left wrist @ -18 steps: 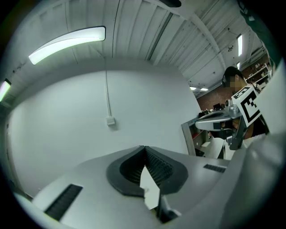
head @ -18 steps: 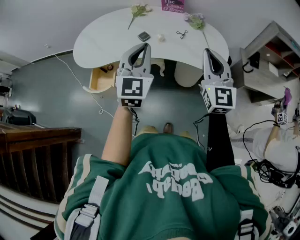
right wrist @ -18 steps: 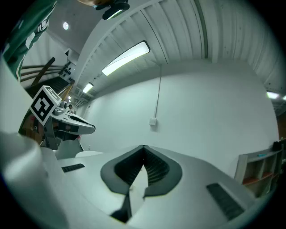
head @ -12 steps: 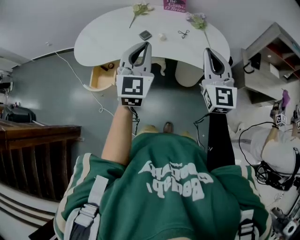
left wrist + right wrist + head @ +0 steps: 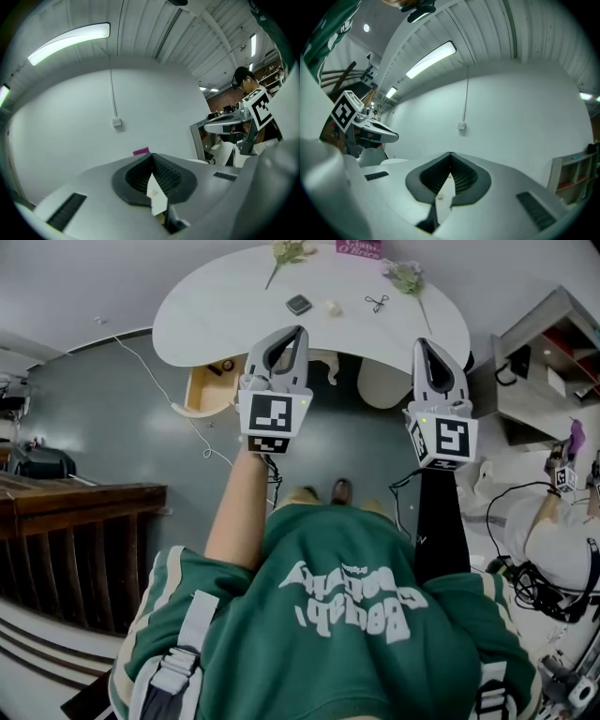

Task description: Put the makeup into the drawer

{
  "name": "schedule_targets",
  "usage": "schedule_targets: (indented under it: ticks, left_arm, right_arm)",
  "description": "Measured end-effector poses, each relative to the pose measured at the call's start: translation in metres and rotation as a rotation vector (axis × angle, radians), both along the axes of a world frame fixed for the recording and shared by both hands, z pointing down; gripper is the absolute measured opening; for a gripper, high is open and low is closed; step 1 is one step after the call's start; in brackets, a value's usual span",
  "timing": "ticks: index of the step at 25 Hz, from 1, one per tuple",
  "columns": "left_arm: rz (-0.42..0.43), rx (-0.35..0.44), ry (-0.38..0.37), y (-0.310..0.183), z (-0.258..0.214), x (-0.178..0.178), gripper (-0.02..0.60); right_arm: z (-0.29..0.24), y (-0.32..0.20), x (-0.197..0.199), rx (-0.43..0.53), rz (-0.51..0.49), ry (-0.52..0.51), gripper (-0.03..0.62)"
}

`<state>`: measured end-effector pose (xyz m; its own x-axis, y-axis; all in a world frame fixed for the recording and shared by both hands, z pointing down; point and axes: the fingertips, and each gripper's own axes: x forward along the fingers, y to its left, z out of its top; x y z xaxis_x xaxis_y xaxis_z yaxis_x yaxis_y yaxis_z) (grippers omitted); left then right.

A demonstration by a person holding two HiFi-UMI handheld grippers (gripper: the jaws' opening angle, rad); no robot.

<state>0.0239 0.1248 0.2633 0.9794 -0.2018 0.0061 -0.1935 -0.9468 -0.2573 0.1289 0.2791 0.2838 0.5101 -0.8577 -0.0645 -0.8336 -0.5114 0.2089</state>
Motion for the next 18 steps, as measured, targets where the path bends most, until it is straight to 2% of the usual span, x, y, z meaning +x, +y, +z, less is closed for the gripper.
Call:
schedule_targets:
  ticks: [5,12,14,18]
  left_arm:
    - [-0.012,0.015,0.0,-0.006,-0.003,-0.008,0.015]
    - [-0.047,0.015,-0.018,-0.027,0.015,-0.013,0.017]
    - [-0.05,0.014,-0.023,-0.036,0.018,-0.001,0.017]
    - [-0.036,0.033,-0.03,-0.057,0.023,0.049,0.017]
  right_arm:
    - [-0.003,-0.005,-0.001,0.044,-0.008,-0.009,0.009]
    - [0.02,-0.023,0.001,0.041,-0.029,-0.031,0.009]
    - [0.02,-0.032,0.014,0.054,-0.024,-0.028,0.009]
    - [0.024,-0.048,0.057,0.051,-0.002,-0.018,0.009]
